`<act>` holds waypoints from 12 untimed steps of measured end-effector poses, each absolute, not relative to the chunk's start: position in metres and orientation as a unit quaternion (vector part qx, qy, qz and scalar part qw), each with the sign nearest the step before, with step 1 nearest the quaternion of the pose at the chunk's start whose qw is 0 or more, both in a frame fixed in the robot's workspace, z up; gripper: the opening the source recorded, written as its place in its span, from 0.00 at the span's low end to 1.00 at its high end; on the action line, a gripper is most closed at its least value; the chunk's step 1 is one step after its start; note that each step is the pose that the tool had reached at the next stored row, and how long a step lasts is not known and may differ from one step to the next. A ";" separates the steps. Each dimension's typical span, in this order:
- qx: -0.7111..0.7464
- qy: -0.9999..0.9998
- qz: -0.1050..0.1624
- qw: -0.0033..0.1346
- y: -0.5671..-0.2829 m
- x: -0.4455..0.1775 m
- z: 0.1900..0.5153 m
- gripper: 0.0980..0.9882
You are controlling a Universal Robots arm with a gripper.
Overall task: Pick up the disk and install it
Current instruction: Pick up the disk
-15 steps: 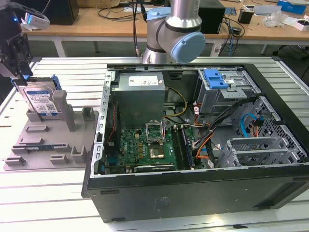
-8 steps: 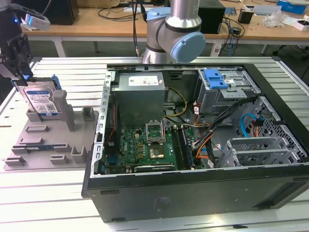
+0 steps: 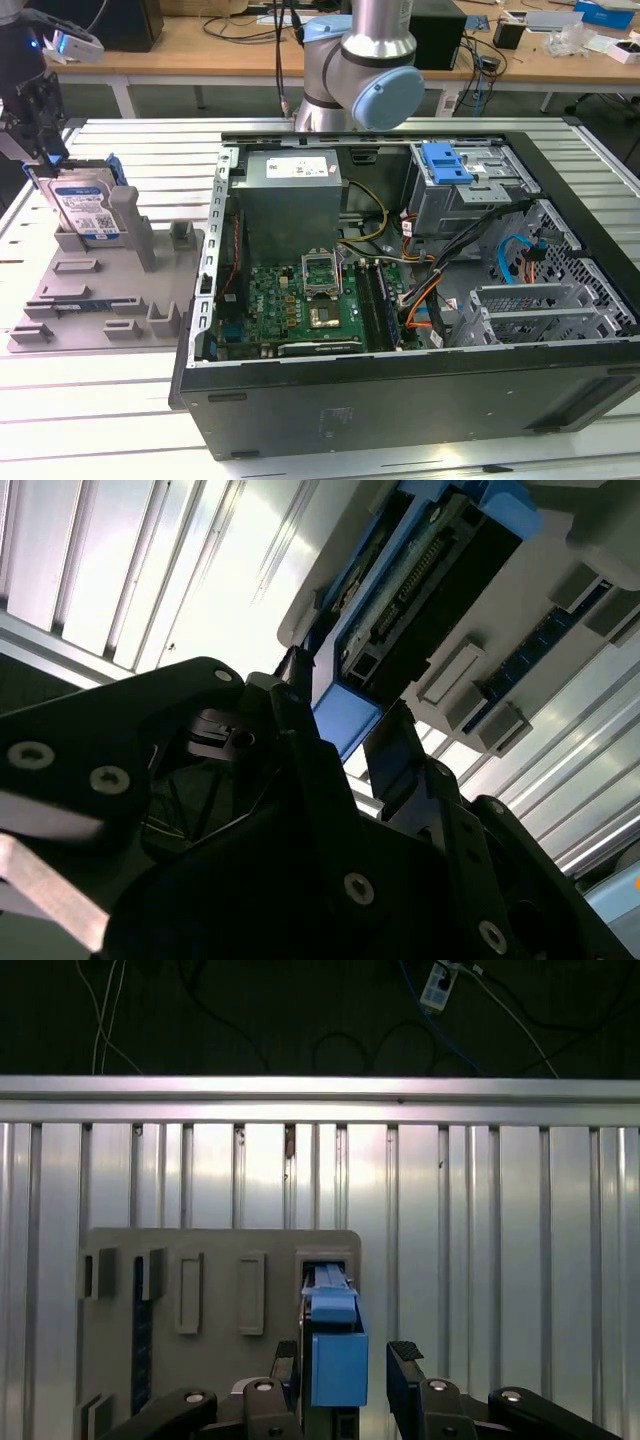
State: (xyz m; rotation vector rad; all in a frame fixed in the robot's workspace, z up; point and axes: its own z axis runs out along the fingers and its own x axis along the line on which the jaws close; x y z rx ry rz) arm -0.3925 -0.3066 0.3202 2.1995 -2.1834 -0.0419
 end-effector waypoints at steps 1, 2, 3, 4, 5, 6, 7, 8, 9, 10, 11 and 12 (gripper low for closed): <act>0.709 -0.704 -0.014 0.021 -0.306 -0.393 0.320 0.43; 0.710 -0.704 -0.014 0.021 -0.306 -0.393 0.319 0.43; 0.710 -0.704 -0.014 0.021 -0.306 -0.393 0.319 0.43; 0.709 -0.704 -0.014 0.021 -0.306 -0.393 0.319 0.43; 0.709 -0.704 -0.014 0.021 -0.306 -0.393 0.318 0.43; 0.709 -0.704 -0.014 0.021 -0.306 -0.393 0.318 0.43; 0.709 -0.704 -0.014 0.021 -0.306 -0.393 0.318 0.43; 0.709 -0.704 -0.014 0.021 -0.306 -0.393 0.317 0.43; 0.709 -0.704 -0.014 0.021 -0.306 -0.393 0.317 0.43; 0.709 -0.704 -0.014 0.021 -0.306 -0.393 0.317 0.43; 0.709 -0.704 -0.014 0.021 -0.306 -0.393 0.317 0.43; 0.709 -0.704 -0.013 0.021 -0.307 -0.393 0.317 0.43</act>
